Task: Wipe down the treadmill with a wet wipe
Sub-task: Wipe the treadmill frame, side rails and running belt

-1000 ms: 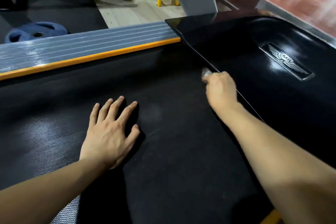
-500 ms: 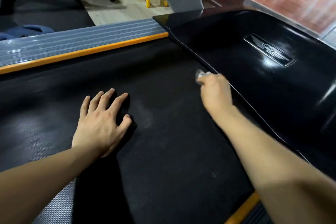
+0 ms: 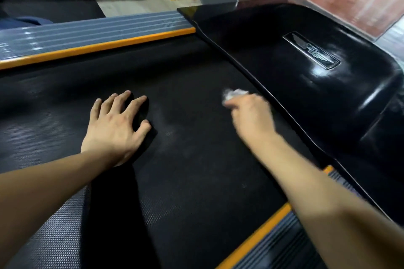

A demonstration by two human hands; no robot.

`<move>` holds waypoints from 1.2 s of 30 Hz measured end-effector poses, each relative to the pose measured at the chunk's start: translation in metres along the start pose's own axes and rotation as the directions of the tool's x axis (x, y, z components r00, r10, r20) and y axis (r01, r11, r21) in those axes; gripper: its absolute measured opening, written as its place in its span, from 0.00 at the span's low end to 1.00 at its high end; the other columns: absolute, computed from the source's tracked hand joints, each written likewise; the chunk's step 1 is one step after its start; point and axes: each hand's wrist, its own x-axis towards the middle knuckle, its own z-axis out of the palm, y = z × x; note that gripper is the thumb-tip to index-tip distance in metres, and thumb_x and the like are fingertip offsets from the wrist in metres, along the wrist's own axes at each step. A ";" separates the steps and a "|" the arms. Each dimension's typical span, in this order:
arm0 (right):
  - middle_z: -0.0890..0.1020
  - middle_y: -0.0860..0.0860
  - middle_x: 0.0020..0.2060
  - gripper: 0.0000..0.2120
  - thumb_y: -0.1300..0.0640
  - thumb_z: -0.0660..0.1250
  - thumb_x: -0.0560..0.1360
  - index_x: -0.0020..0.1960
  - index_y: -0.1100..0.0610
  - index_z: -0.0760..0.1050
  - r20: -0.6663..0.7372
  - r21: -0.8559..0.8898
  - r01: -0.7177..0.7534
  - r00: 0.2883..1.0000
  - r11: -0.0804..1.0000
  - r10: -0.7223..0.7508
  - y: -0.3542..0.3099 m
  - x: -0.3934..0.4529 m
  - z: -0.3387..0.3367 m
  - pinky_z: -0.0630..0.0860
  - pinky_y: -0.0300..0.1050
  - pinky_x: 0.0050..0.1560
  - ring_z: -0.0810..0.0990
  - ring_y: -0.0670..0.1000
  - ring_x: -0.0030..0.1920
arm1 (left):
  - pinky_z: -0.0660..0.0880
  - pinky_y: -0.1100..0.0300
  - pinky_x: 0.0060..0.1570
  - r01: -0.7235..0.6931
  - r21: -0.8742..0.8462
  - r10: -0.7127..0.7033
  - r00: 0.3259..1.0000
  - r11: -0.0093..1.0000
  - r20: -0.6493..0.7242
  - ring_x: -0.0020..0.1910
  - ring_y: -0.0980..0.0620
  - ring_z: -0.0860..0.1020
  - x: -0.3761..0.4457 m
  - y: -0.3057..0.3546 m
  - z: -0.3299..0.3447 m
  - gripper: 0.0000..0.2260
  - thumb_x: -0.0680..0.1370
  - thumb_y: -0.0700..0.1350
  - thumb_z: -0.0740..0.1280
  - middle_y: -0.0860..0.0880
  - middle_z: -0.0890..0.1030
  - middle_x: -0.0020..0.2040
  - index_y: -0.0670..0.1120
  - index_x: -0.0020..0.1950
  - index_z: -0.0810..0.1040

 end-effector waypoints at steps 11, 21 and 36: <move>0.83 0.56 0.47 0.13 0.59 0.61 0.79 0.57 0.54 0.83 0.019 -0.234 -0.178 0.982 0.956 0.188 0.059 -0.014 -0.026 0.75 0.47 0.46 0.80 0.58 0.51 | 0.46 0.44 0.80 -0.003 -0.004 0.003 1.000 1.000 0.027 0.80 0.42 0.56 -0.003 0.001 -0.004 0.31 0.76 0.66 0.48 0.46 0.62 0.80 0.60 0.78 0.62; 0.83 0.52 0.44 0.12 0.62 0.61 0.77 0.51 0.53 0.83 0.184 -0.049 0.313 0.936 0.949 -0.299 -0.032 -0.106 -0.022 0.73 0.44 0.41 0.81 0.55 0.45 | 0.54 0.38 0.76 -0.056 0.062 0.059 0.997 0.997 -0.054 0.76 0.35 0.63 -0.010 0.006 -0.007 0.30 0.77 0.62 0.50 0.40 0.66 0.77 0.53 0.77 0.67; 0.85 0.53 0.45 0.14 0.62 0.69 0.71 0.52 0.48 0.85 0.219 0.065 0.174 0.958 0.983 -0.184 0.005 -0.125 -0.053 0.80 0.49 0.51 0.83 0.53 0.46 | 0.55 0.44 0.79 -0.349 -0.009 0.347 0.928 0.937 0.138 0.81 0.47 0.56 -0.176 0.001 -0.015 0.27 0.82 0.63 0.49 0.50 0.60 0.82 0.61 0.82 0.57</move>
